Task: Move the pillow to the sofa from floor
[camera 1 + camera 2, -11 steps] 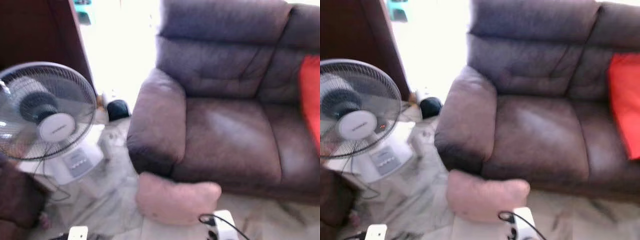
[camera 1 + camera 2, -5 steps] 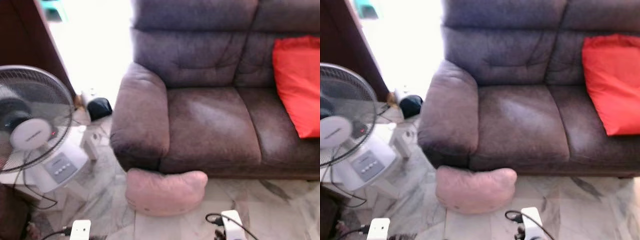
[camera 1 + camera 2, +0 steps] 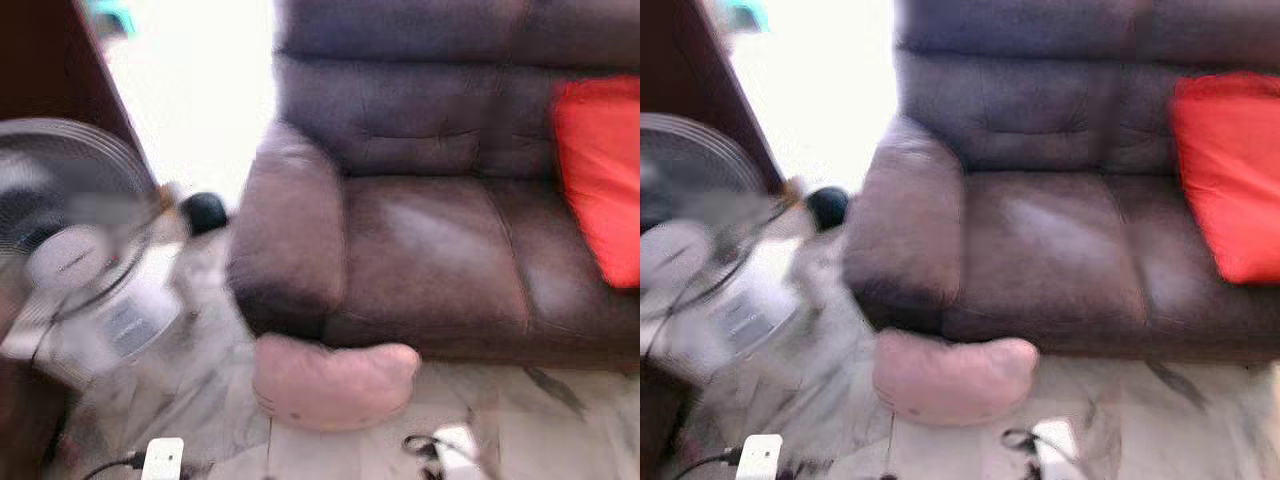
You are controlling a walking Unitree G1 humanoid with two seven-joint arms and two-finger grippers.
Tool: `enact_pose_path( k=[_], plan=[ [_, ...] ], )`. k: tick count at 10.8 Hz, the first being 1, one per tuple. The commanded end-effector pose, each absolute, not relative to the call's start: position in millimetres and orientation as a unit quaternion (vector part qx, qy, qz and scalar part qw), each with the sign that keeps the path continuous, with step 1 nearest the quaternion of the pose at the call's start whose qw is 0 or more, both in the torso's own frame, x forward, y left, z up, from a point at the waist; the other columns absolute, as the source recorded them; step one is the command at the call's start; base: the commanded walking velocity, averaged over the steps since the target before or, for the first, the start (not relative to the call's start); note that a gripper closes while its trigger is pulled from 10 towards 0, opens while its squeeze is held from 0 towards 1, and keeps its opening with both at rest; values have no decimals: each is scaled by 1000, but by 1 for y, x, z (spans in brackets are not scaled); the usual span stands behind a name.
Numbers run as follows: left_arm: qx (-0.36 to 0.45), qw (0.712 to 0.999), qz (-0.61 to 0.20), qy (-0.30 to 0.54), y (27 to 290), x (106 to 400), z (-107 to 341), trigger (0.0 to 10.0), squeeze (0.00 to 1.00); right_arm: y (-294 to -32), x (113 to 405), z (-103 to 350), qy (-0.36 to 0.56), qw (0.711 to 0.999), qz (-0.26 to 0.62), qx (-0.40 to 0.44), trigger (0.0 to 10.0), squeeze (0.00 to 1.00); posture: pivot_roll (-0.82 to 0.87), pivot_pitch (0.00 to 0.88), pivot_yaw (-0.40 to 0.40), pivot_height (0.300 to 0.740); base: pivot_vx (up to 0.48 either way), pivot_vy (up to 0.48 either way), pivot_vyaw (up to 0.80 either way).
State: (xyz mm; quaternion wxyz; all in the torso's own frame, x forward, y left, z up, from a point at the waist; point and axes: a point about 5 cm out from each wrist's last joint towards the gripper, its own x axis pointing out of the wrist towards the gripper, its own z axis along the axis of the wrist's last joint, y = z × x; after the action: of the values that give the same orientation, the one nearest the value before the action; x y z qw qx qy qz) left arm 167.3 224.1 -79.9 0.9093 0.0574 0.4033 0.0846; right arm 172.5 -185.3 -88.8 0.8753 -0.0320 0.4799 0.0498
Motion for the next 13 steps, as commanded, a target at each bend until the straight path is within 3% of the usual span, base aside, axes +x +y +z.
enact_pose_path(
  k=[1, 6, 13],
  plan=[
    [62, 896, 78, 432, 223, 152, -87, 10000, 0, -189, 170, -90, 482, 875, 33, -25, 10000, 0, 163, 150, -20, 740, 0, 0, 0],
    [63, 893, 76, 438, 223, 149, -89, 10000, 0, -189, 169, -90, 480, 876, 32, -27, 10000, 0, 161, 127, -18, 740, 0, 0, 0],
    [66, 891, 78, 442, 222, 148, -90, 10000, 0, -188, 168, -90, 480, 876, 29, -28, 10000, 0, 159, 134, -22, 740, 269, 0, 0]
  ],
)
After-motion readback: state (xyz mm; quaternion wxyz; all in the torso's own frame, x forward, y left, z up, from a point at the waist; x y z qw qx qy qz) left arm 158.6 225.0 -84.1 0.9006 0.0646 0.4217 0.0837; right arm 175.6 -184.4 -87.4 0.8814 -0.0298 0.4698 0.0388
